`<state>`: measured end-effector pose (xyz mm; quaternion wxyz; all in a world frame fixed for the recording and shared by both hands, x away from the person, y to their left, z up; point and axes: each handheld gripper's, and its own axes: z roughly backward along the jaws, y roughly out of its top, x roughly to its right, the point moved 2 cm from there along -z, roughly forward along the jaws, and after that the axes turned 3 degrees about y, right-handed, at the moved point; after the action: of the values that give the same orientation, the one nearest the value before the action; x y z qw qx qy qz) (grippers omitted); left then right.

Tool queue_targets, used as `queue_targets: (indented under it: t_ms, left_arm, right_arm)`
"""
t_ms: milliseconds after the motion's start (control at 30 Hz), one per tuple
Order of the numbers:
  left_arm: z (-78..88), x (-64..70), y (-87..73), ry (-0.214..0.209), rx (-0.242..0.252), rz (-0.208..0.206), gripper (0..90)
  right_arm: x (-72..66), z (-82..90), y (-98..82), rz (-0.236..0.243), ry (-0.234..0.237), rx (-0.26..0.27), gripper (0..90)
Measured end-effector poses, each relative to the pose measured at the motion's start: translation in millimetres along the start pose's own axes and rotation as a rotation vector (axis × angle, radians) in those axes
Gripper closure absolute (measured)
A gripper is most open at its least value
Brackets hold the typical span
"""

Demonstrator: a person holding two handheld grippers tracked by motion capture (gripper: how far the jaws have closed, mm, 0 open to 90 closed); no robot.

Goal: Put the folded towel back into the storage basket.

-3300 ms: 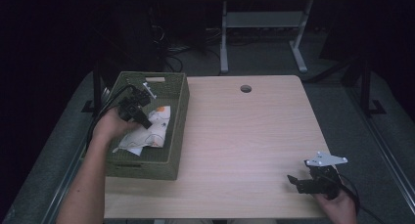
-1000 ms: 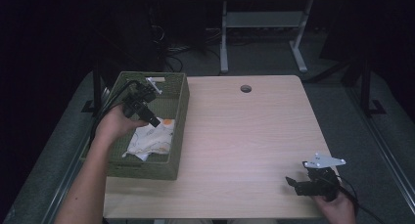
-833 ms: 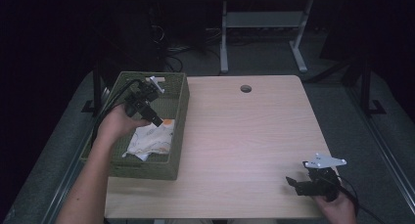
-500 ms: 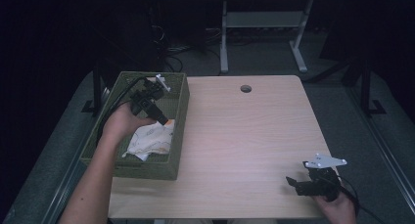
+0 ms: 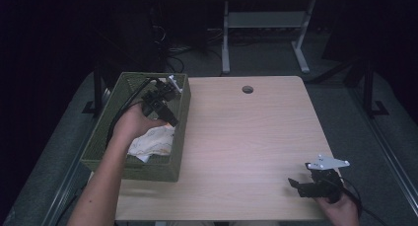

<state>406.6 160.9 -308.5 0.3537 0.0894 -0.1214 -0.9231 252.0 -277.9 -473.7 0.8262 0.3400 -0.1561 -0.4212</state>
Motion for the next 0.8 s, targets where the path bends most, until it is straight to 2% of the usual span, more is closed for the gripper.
queue_targets:
  t_ms: [333,500,800]
  left_arm:
    - [-6.7,11.6,8.8,-0.010,-0.006,-0.012,50.2]
    - [-9.6,16.5,12.4,-0.016,0.006,-0.009,50.2]
    - [-15.4,26.0,20.1,-0.020,-0.001,-0.029,49.8]
  right_arm:
    - [0.2,0.3,-0.3,0.001,0.002,-0.001,15.6]
    - [-0.1,0.0,-0.2,0.002,0.004,0.000,15.5]
    - [0.0,0.0,-0.3,0.001,0.004,0.001,15.5]
